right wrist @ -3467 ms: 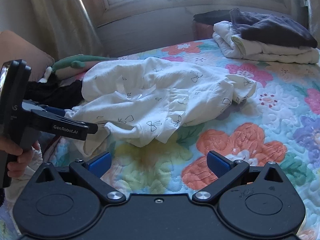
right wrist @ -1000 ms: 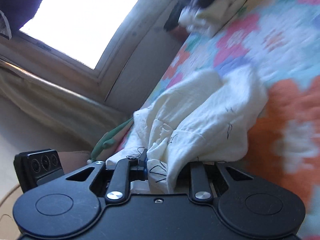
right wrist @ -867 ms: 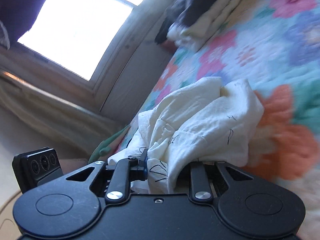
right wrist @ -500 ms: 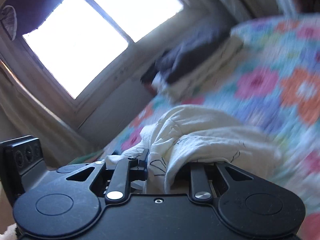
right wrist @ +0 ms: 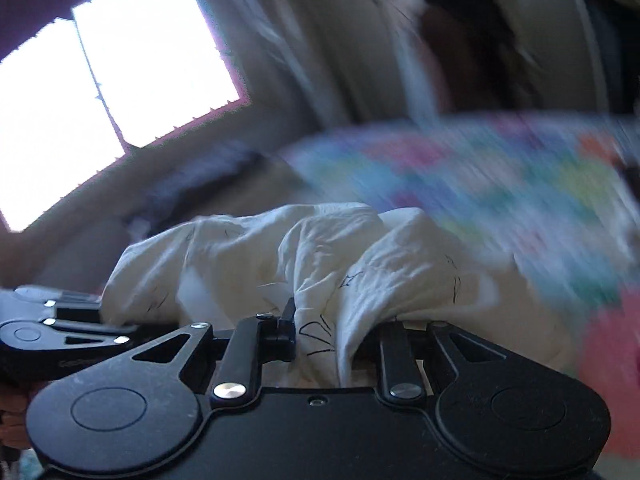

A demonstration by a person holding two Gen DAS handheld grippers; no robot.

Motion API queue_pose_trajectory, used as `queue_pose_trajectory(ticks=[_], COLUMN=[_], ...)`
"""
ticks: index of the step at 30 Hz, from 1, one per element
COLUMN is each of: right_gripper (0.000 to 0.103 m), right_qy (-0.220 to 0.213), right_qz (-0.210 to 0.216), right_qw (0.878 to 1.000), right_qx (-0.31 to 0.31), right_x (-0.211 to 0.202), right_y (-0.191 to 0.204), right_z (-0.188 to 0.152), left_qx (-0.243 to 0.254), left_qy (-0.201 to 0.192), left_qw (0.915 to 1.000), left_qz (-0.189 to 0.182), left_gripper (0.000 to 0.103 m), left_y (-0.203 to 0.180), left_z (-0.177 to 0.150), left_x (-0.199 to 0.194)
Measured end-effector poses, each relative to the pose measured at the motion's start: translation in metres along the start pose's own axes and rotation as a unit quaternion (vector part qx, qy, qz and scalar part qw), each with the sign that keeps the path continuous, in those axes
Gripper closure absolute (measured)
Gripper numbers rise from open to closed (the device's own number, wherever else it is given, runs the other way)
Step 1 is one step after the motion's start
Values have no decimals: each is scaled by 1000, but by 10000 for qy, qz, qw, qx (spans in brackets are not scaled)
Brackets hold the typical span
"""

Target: Fold clothes

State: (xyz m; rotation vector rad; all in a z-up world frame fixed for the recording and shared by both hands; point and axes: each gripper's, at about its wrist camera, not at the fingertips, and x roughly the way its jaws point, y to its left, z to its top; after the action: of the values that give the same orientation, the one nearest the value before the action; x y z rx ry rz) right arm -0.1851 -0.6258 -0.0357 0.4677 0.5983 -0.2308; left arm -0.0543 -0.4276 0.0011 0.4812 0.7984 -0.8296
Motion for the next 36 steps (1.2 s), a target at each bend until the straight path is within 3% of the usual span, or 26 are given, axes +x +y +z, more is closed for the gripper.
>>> queue_pose_trajectory(ticks=[2, 8, 10, 13, 18, 19, 21, 23, 26, 28, 32, 36], right_gripper=[81, 81, 85, 86, 83, 76, 72, 72, 68, 56, 54, 54], right_qy=[406, 142, -46, -496, -1207, -1197, -682, -186, 0, -85, -157, -158], right_qz=[-369, -140, -89, 321, 493, 275, -393, -899, -959, -914, -640, -461], right_qw=[9985, 9997, 9999, 9982, 9885, 9881, 9907, 9889, 9914, 9936, 9978, 9984], right_qx=[-31, 116, 16, -55, -771, -929, -1114, -1165, -891, -657, -59, 269], right_x=[18, 25, 13, -9, -25, -18, 7, 27, 25, 15, -2, -11], right_y=[-7, -26, -24, -12, 8, 9, 7, 3, -1, -3, -13, -15], right_z=[-2, 9, 8, 15, 11, 6, -3, -9, -6, 1, 3, 2], left_qx=[21, -100, -119, -162, -173, 70, 468, 352, 93, -17, -272, -331], left_qy=[227, -184, -428, -829, -1426, -1320, -714, -354, -381, -387, -268, 224], left_qw=[9996, 9991, 9976, 9932, 9825, 9845, 9909, 9951, 9967, 9970, 9989, 9982], left_qz=[185, 374, 531, 802, 1185, 1157, 1042, 855, 708, 666, 259, -455], left_gripper=[87, 87, 87, 88, 88, 86, 80, 69, 53, 48, 48, 48], left_y=[-7, 1, 9, 21, 24, 17, 6, 3, 8, 14, 29, 27], left_z=[-7, -12, -10, -3, -1, -5, -12, -21, -32, -36, -33, -16], left_x=[24, 30, 22, 8, -11, -5, 12, 19, 7, -3, -22, -33])
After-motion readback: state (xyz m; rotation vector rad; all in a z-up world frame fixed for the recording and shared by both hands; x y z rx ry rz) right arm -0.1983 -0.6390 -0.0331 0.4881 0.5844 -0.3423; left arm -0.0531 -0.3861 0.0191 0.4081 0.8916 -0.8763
